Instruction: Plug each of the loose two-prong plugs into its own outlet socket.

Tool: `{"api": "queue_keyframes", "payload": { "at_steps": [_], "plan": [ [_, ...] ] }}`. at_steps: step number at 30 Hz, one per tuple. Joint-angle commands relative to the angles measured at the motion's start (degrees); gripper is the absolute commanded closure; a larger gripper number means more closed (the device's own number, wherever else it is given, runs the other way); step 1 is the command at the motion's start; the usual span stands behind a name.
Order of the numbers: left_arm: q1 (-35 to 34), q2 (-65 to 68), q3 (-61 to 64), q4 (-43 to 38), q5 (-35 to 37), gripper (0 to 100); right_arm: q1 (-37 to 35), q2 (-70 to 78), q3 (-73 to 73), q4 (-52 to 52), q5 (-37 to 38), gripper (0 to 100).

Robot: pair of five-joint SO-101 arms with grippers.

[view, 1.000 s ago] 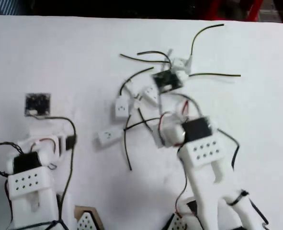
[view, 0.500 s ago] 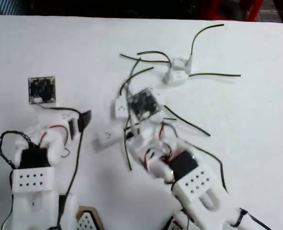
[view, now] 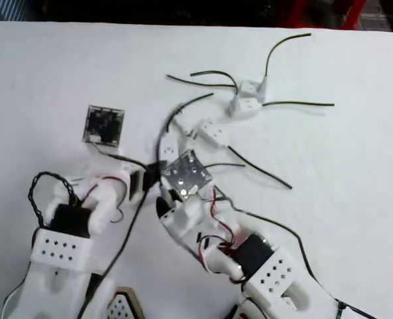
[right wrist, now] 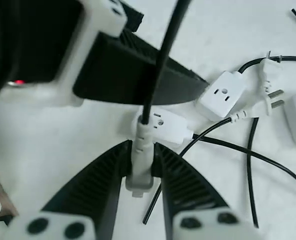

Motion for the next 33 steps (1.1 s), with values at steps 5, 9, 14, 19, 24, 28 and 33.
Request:
{"api": "queue_keyframes", "payload": {
  "at_steps": [5,9,14,19,24,28,33],
  "plan": [
    [5.76,-1.19,-7.56,7.56,-0.26,67,3.12,0.66,-0.44,-3.47,-0.44,98.1],
    [9.71,-1.19,-6.59,7.91,-2.37,67,3.38,1.71,-0.44,-3.74,-0.53,98.1],
    [5.41,-0.84,-6.86,7.65,-1.67,67,3.47,1.71,-0.44,-3.38,-0.53,98.1],
    [-3.82,-0.57,-8.53,9.23,-4.84,67,9.19,1.71,-0.44,-3.38,-0.53,98.1],
    [-6.64,3.3,-13.89,16.88,-13.45,67,16.75,1.71,-0.44,-3.82,-0.53,98.2],
    [-6.73,14.37,-21.36,23.47,-22.68,67,22.64,1.8,-0.09,-6.73,-4.57,98.2],
    [-4.97,26.24,-26.29,28.22,-33.93,68,28.53,1.8,2.73,-13.32,-6.95,98.2]
  ]
}}
